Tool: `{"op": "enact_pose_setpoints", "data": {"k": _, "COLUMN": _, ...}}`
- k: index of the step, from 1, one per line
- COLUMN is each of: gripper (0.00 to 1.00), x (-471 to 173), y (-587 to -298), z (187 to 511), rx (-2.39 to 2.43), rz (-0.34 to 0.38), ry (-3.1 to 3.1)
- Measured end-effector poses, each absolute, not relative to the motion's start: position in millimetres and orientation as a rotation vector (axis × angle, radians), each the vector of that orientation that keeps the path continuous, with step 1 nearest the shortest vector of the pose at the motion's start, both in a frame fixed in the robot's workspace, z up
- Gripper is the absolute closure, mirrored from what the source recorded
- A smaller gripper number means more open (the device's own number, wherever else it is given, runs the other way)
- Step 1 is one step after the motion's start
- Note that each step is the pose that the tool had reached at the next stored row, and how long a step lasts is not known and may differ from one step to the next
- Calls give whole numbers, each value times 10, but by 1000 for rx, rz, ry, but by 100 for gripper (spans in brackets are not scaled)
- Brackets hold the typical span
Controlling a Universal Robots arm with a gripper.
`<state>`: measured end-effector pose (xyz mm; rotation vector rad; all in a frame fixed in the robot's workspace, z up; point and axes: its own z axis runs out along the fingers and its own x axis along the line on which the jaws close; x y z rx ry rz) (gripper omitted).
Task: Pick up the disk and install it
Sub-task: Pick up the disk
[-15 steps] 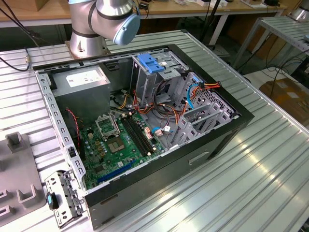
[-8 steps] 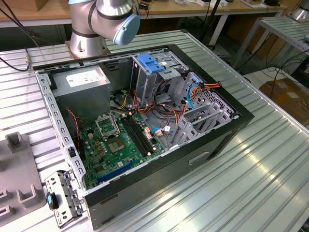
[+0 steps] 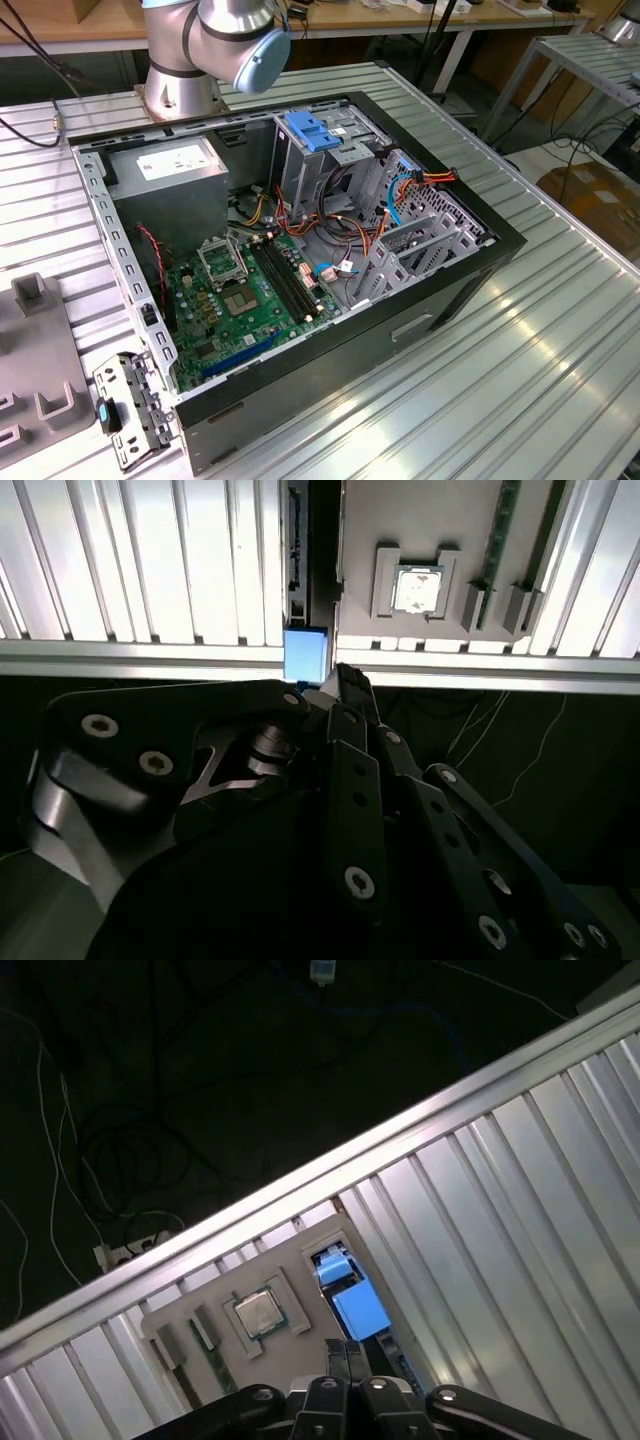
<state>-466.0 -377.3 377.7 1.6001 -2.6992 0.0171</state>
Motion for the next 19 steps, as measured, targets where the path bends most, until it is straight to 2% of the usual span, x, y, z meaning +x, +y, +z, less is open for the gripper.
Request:
{"op": "enact_pose_setpoints", "data": {"k": 8, "gripper": 89, "x": -4661, "y": -3764, "z": 3729, "rx": 1821, "rz": 26, "ry": -2566}}
{"op": "enact_pose_setpoints", "data": {"k": 10, "gripper": 77, "x": -4660, "y": -3764, "z": 3713, "rx": 1896, "rz": 26, "ry": -2512}}
{"op": "enact_pose_setpoints", "data": {"k": 11, "gripper": 77, "x": -4661, "y": -3764, "z": 3707, "rx": 1919, "rz": 26, "ry": -2495}}
{"op": "enact_pose_setpoints", "data": {"k": 12, "gripper": 71, "x": -4661, "y": -3764, "z": 3700, "rx": 1951, "rz": 26, "ry": -2470}}
{"op": "enact_pose_setpoints", "data": {"k": 13, "gripper": 71, "x": -4661, "y": -3764, "z": 3693, "rx": 1974, "rz": 26, "ry": -2452}}
{"op": "enact_pose_setpoints", "data": {"k": 14, "gripper": 58, "x": -4662, "y": -3764, "z": 3663, "rx": 2025, "rz": 25, "ry": -2411}}
{"op": "enact_pose_setpoints", "data": {"k": 15, "gripper": 52, "x": -4665, "y": -3765, "z": 3634, "rx": 2050, "rz": 24, "ry": -2391}}
{"op": "enact_pose_setpoints", "data": {"k": 19, "gripper": 52, "x": -4694, "y": -3738, "z": 3542, "rx": 2087, "rz": 22, "ry": -2360}}
